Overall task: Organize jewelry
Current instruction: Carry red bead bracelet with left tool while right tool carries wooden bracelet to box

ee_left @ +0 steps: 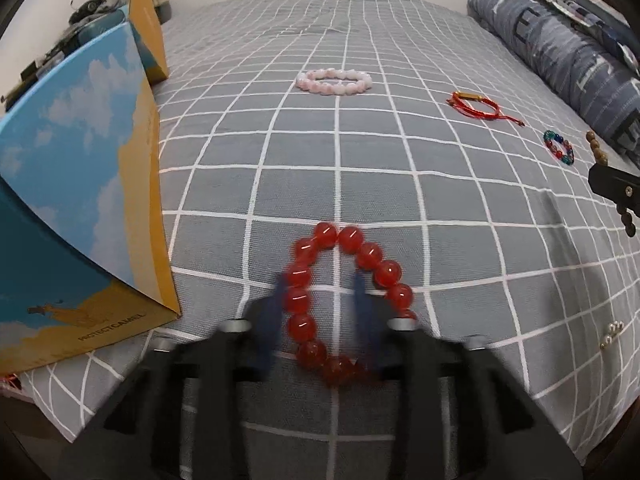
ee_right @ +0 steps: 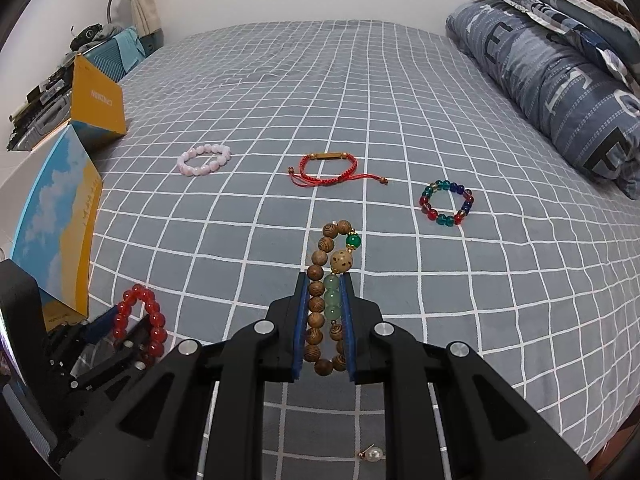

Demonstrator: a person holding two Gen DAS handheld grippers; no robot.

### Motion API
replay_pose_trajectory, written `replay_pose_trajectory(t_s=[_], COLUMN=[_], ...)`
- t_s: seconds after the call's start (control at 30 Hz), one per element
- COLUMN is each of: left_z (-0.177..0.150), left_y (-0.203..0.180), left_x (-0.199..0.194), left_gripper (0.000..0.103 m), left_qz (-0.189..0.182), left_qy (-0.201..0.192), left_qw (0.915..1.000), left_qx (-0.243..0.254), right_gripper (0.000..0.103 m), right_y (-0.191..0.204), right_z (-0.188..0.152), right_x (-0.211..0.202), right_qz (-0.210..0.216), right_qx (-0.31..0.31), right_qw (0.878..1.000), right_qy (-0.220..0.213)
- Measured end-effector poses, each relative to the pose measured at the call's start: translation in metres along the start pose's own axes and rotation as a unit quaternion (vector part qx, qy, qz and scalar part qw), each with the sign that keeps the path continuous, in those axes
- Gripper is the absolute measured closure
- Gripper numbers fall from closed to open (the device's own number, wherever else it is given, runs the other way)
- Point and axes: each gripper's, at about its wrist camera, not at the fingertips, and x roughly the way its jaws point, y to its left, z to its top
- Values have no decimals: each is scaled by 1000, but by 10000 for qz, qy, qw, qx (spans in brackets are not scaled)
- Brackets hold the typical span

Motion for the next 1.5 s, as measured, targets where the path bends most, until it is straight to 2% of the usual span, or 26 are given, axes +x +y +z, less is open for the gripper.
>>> replay_pose_trajectory(t_s=[0.27, 0.57, 0.8, 0.87, 1.0, 1.17, 1.5], left_z=[-2, 16, 37, 45, 59, 71, 61], left_y=[-1, 3, 11, 18, 34, 69, 186], left_x=[-10, -37, -81, -95, -116, -143, -179], left_gripper=[90, 91, 91, 91, 91, 91, 91], left_qz=[-46, -477, -676, -611, -622, -446, 387], left_qy=[-42, -87, -436, -602, -780, -1011, -1164], left_qw=[10000, 9987, 9965, 9961, 9946, 9926, 9846], left_qx=[-50, -168, -205, -206, -302, -498, -1246], right_gripper=[89, 89, 89, 89, 89, 89, 89], right_y=[-8, -7, 7, 14, 35, 73, 192], right_z=[-2, 5, 21, 26, 39, 58, 69], right_x=[-4, -12, -34, -40, -55, -74, -91], right_qz=[-23, -17, 24, 51, 134, 355, 1011], right_qx=[81, 143, 80, 24, -110, -322, -1042], right_qw=[10000, 9998, 9995, 9993, 9985, 9963, 9854], right_qy=[-20, -107, -313, -376, -526, -714, -886])
